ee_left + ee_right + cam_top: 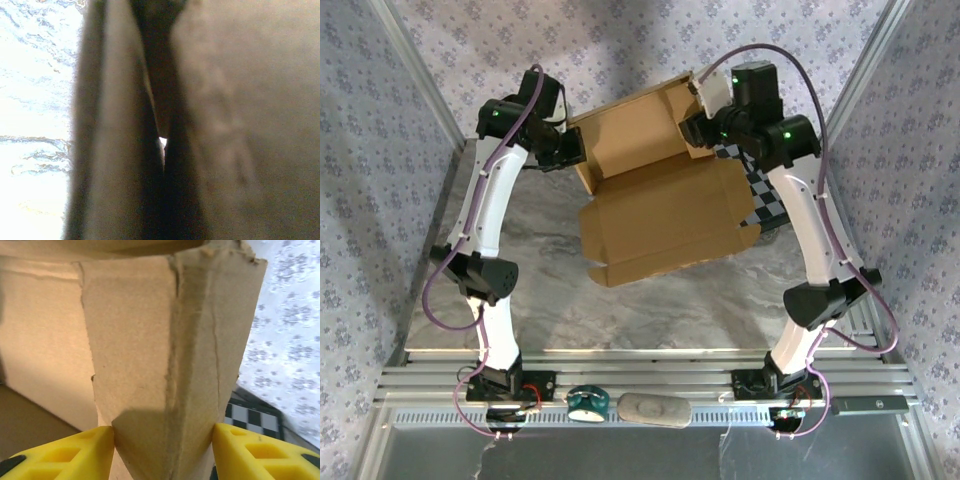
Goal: Fold the paper box
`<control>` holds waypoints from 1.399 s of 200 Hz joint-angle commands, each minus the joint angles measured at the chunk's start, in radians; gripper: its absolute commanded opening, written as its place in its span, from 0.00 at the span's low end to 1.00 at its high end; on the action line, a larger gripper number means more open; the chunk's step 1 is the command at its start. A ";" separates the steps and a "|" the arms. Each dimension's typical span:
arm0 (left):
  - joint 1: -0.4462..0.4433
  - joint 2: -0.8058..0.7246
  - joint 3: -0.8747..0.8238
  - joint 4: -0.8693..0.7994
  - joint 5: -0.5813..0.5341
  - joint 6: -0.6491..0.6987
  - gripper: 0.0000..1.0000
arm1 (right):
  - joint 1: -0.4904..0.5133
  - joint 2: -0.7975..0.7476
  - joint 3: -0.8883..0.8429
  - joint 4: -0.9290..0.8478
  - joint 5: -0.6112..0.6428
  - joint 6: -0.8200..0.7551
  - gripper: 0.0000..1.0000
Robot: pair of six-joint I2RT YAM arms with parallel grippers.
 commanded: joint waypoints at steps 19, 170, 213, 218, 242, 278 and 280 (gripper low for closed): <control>-0.036 0.004 0.054 0.006 0.051 0.010 0.00 | 0.063 0.046 0.039 0.041 0.229 -0.088 0.39; -0.048 -0.003 0.078 -0.010 0.029 -0.005 0.00 | 0.180 0.094 0.026 0.201 0.670 -0.214 0.00; -0.050 -0.006 0.088 -0.016 0.028 -0.013 0.00 | 0.150 0.085 0.022 0.211 0.628 -0.194 0.00; -0.051 -0.005 0.088 -0.016 0.027 -0.013 0.00 | 0.149 0.087 0.023 0.219 0.644 -0.201 0.00; -0.055 -0.004 0.087 -0.022 0.017 -0.016 0.00 | 0.158 0.101 0.015 0.273 0.760 -0.256 0.00; -0.058 0.001 0.087 -0.022 0.005 -0.022 0.00 | 0.205 0.111 -0.056 0.449 0.939 -0.420 0.00; -0.058 0.001 0.087 -0.022 0.004 -0.022 0.00 | 0.209 0.111 -0.060 0.462 0.947 -0.432 0.00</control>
